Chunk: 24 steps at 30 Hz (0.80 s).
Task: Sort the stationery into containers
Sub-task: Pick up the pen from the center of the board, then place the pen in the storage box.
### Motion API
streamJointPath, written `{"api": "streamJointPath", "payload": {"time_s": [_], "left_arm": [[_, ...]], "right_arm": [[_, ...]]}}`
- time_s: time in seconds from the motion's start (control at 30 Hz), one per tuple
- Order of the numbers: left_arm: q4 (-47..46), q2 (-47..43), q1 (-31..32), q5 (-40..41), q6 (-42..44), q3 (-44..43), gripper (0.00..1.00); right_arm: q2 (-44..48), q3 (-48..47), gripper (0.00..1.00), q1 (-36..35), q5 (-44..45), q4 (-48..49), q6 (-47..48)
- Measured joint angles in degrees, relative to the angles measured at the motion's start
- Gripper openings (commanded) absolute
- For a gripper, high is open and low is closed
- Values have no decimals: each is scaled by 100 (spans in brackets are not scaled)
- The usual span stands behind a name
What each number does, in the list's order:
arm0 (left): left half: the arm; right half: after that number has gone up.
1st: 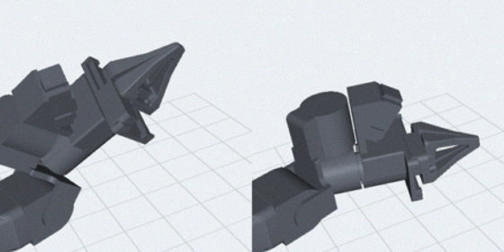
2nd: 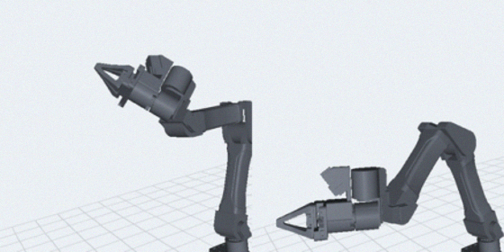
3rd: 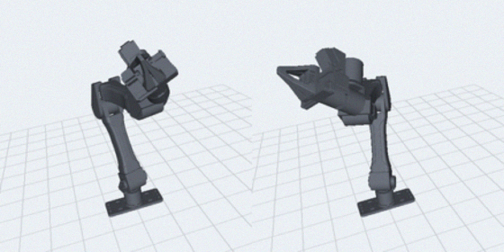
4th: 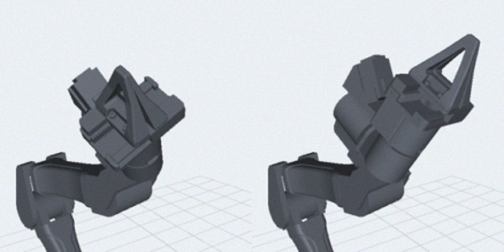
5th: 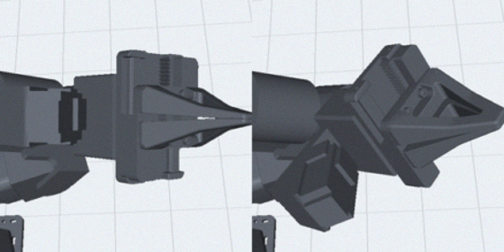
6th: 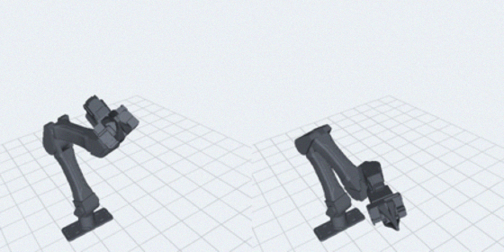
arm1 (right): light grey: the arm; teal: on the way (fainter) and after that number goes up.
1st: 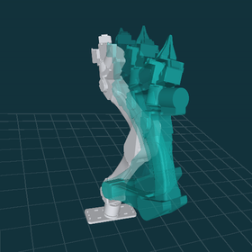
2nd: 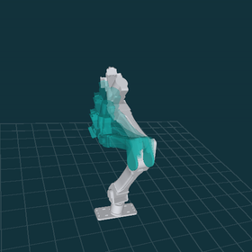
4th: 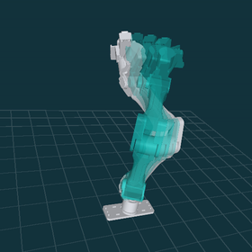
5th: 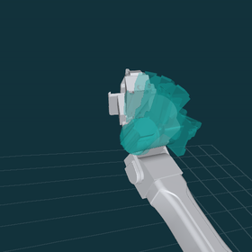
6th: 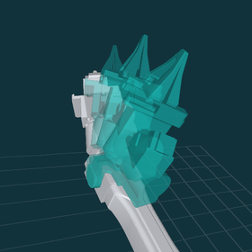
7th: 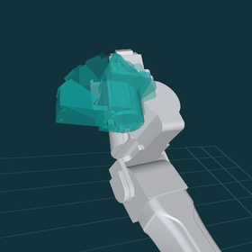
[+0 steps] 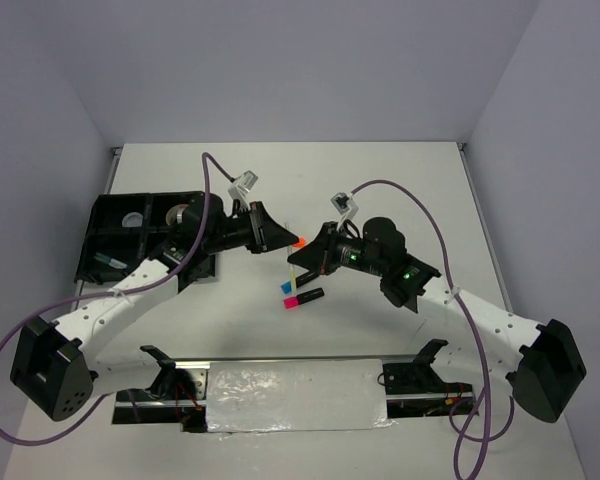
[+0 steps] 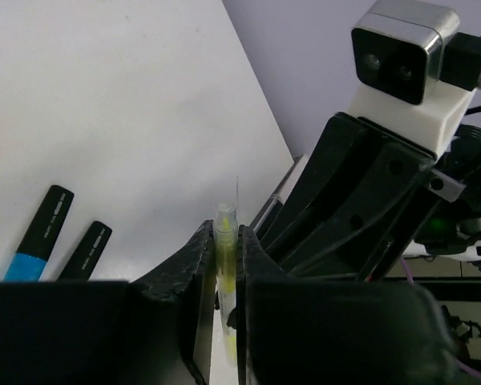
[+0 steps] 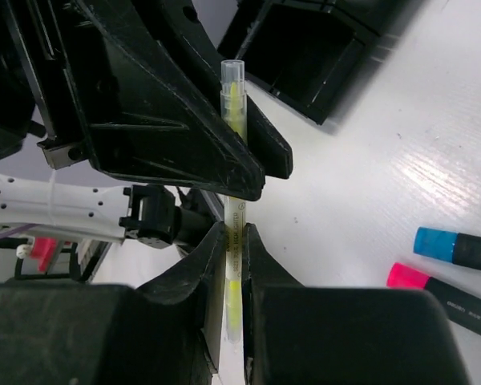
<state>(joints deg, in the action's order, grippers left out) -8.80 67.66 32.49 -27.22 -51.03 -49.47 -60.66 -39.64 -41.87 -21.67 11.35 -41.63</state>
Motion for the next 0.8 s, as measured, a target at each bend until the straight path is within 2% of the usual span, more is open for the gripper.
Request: {"api": "streamJointPath", "payload": {"time_s": [0.03, 0.07, 0.1, 0.13, 0.23, 0.3, 0.33, 0.47, 0.57, 0.67, 0.8], "left_arm": [[37, 9, 4, 17, 37, -17, 0], [157, 11, 2, 70, 66, -61, 0], [363, 20, 2, 175, 151, -166, 0], [728, 28, 9, 455, 278, -330, 0], [2041, 35, -85, 1755, 581, -992, 0], [2754, 33, -520, 2822, 743, -1408, 0], [3042, 37, -933, 3263, 815, -1561, 0], [3779, 455, -3324, 4793, 1141, -1939, 0], [4406, 1156, -4476, 5630, 1226, -2264, 0], [4957, 1781, -4839, 6321, 1182, -2629, 0], [5285, 2131, -5097, 6782, 1093, -2868, 0]], "right_arm": [[-44, -33, 21, -4, 0, -17, 15], [-74, -74, 43, -4, 11, -68, 20], [-92, -107, 97, -7, 46, -103, 9], [-92, -133, 100, -7, 125, -149, 7], [146, -164, 100, -9, 627, -459, 166], [529, -157, 100, 24, 1117, -935, 238], [739, -142, 100, 55, 1329, -1134, 280], [1646, -105, 100, 243, 2033, -1788, 501], [2028, -50, 100, 343, 2304, -2055, 662], [2138, 37, 100, 365, 2347, -2227, 800], [2044, 249, 100, 367, 2229, -2315, 925]]}}
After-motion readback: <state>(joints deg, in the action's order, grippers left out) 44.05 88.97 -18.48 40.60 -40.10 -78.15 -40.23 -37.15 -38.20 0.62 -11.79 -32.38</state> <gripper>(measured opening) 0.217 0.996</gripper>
